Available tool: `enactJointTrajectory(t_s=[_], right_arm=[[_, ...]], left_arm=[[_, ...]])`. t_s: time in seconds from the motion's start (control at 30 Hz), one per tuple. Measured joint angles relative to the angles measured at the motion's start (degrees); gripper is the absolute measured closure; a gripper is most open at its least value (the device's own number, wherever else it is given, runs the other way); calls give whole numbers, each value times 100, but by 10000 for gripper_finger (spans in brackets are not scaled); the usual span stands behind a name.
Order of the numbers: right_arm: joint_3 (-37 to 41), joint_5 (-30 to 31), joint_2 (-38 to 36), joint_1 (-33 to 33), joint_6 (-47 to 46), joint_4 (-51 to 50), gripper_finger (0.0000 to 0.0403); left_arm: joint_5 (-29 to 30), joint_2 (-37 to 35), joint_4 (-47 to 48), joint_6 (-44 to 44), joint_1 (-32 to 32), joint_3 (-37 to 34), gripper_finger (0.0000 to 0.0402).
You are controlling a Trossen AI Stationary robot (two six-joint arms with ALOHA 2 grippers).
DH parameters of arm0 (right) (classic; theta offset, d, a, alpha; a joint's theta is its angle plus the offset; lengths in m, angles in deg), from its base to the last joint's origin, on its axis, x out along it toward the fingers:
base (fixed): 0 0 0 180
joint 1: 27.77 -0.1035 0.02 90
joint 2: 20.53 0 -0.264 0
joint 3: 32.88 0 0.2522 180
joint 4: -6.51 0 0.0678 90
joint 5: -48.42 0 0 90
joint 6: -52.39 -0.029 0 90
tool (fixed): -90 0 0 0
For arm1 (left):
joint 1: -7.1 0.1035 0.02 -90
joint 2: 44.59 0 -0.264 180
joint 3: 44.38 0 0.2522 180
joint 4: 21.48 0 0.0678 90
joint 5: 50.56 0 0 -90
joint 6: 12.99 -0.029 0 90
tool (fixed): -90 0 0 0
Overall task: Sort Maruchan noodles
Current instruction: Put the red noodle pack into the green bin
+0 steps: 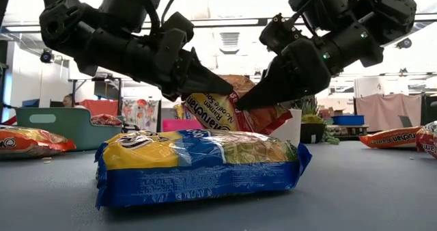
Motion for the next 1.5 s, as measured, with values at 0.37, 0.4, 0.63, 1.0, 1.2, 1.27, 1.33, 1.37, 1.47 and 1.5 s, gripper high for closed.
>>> enactJointTrajectory(t_s=[0.37, 0.4, 0.63, 1.0, 1.2, 1.27, 1.33, 1.37, 1.47, 1.5], right_arm=[[-218, -1, -42, 0, -159, -420, 241], [-218, -3, -67, 0, -170, -436, 239], [-220, -23, -280, 0, -226, -519, 209], [-218, -88, -715, 0, -262, -716, 161], [-218, -78, -1475, -2, -23, -1224, 136], [-218, -70, -1762, -2, 112, -1340, 131], [-218, -64, -2070, 0, 257, -1461, 128], [-218, -64, -2203, 0, 326, -1453, 127], [-218, -40, -2545, 15, 590, -1455, 126], [-218, -16, -2640, 16, 704, -1460, 126]], left_arm=[[-37, -17, 20, 21, -11, 0, 277], [-36, -31, 44, 22, -11, 0, 275], [-28, -210, 372, -21, -11, -2, 275], [-17, -401, 619, -27, -9, -2, 275], [29, -964, 1150, -26, -9, 8, 276], [154, -1264, 1548, -26, -9, 49, 276], [330, -1580, 2089, -26, -9, 132, 276], [420, -1738, 2409, -25, -9, 200, 276], [767, -2245, 3694, -24, -9, 497, 276], [933, -2405, 4228, -17, -9, 636, 276]])
